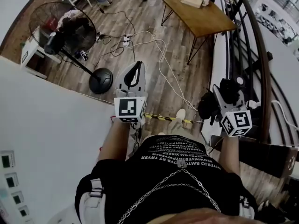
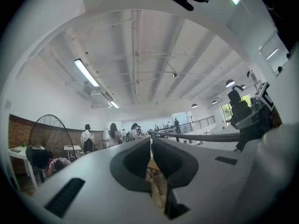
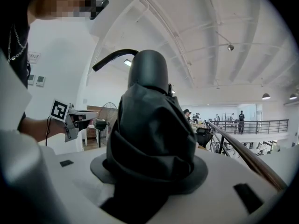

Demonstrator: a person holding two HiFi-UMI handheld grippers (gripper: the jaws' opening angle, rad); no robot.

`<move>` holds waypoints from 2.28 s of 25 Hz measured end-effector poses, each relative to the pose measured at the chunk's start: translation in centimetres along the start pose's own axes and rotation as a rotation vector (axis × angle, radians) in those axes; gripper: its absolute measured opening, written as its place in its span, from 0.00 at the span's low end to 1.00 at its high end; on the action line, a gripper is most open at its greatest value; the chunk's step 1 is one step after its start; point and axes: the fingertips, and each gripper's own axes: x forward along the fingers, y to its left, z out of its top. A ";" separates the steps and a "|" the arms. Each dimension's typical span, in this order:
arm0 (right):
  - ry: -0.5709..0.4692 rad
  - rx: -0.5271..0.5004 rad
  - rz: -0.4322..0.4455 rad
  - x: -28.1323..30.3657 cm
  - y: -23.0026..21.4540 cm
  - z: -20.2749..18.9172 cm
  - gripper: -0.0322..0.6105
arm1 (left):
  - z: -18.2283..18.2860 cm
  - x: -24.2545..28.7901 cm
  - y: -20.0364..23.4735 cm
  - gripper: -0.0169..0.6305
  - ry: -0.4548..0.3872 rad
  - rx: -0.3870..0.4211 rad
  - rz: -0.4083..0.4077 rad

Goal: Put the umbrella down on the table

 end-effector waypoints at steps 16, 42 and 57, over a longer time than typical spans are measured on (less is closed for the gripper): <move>0.009 0.034 0.075 12.1 -8.8 1.0 0.43 | -1.9 13.0 1.8 0.09 0.041 0.009 0.034; -0.008 0.034 0.130 18.9 -22.9 1.8 0.43 | -1.7 26.2 -3.4 0.09 0.091 0.033 0.044; -0.017 -0.013 0.097 26.4 -22.5 3.6 0.43 | -3.4 32.5 1.0 0.09 0.066 0.037 0.055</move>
